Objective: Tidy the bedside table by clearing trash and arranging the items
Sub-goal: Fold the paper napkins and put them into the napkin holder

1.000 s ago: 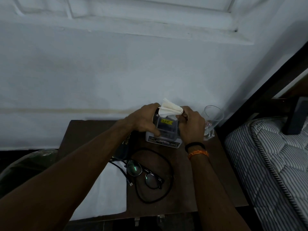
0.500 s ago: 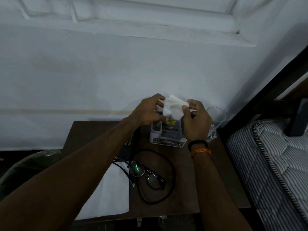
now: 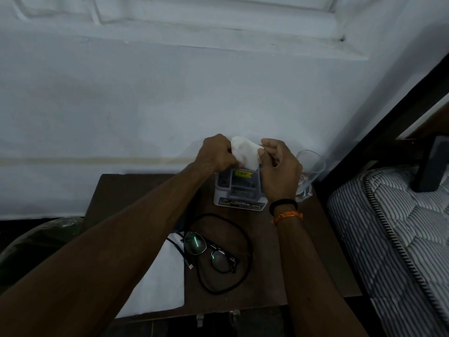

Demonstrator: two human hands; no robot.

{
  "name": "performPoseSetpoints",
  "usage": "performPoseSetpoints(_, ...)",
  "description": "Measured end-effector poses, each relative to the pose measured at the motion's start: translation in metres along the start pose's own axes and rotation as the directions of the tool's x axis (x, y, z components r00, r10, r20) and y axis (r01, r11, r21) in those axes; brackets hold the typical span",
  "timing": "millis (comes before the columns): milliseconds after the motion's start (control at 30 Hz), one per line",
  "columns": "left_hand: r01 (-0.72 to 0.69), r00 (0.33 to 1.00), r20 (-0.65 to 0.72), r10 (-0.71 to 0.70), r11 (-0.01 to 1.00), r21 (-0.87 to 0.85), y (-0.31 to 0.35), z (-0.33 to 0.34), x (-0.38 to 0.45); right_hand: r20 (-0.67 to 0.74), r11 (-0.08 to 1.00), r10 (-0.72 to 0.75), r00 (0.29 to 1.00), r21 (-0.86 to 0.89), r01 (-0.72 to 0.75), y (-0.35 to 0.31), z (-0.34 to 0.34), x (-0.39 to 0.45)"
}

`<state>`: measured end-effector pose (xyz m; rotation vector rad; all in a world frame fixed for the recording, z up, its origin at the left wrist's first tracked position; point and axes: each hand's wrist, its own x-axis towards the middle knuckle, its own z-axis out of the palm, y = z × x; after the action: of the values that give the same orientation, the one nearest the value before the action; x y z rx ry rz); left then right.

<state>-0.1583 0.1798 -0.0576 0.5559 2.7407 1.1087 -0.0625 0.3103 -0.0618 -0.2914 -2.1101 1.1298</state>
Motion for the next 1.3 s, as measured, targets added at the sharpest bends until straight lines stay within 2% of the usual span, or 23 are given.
performPoseSetpoints(167, -0.034, 0.999, 0.004, 0.034, 0.998, -0.051, 0.004, -0.006, -0.005, 0.017, 0.999, -0.012, 1.000, -0.050, 0.013, 0.007, 0.002, -0.003)
performPoseSetpoints(333, -0.071, 0.997, 0.004, 0.071, 0.997, 0.002, 0.007, -0.008, -0.009, -0.016, 0.999, -0.007, 1.000, -0.043, 0.006, 0.003, 0.001, -0.004)
performPoseSetpoints(500, -0.020, 0.999, -0.027, 0.022, 0.998, 0.065, 0.007, -0.004, -0.005, 0.033, 0.999, 0.034, 0.999, 0.020, -0.035, 0.003, 0.002, -0.005)
performPoseSetpoints(600, -0.002, 0.999, -0.037, 0.006, 0.996, 0.092, 0.004, 0.000, -0.003, 0.060, 0.997, 0.072, 0.996, -0.001, -0.072, 0.007, 0.003, -0.005)
performPoseSetpoints(867, -0.007, 1.000, 0.013, 0.007, 1.000, 0.021, -0.005, -0.011, -0.014, 0.077, 0.990, 0.131, 0.988, -0.056, -0.127, 0.011, 0.001, -0.008)
performPoseSetpoints(967, 0.028, 0.999, -0.032, -0.029, 0.999, -0.045, -0.017, -0.027, -0.029, -0.008, 0.987, 0.086, 0.996, -0.138, -0.086, 0.004, 0.002, -0.013)
performPoseSetpoints(1067, 0.082, 0.984, -0.148, -0.101, 0.989, -0.126, -0.034, -0.051, -0.054, -0.042, 0.982, -0.044, 0.998, -0.186, 0.035, -0.015, 0.007, -0.026)
performPoseSetpoints(1133, 0.100, 0.959, -0.249, -0.135, 0.984, -0.148, -0.047, -0.065, -0.076, 0.038, 0.973, -0.123, 0.992, -0.193, 0.128, -0.032, 0.010, -0.038)
performPoseSetpoints(1200, 0.141, 0.923, -0.337, -0.183, 0.979, -0.147, -0.063, -0.076, -0.103, 0.202, 0.963, -0.174, 0.964, -0.168, 0.209, -0.049, 0.017, -0.053)
performPoseSetpoints(1267, 0.203, 0.888, -0.391, -0.243, 0.969, -0.141, -0.077, -0.084, -0.129, 0.440, 0.967, -0.153, 0.885, -0.116, 0.225, -0.062, 0.024, -0.068)
performPoseSetpoints(1300, 0.245, 0.870, -0.408, -0.277, 0.961, -0.129, -0.084, -0.087, -0.142, 0.568, 0.966, -0.135, 0.812, -0.109, 0.236, -0.068, 0.027, -0.079)
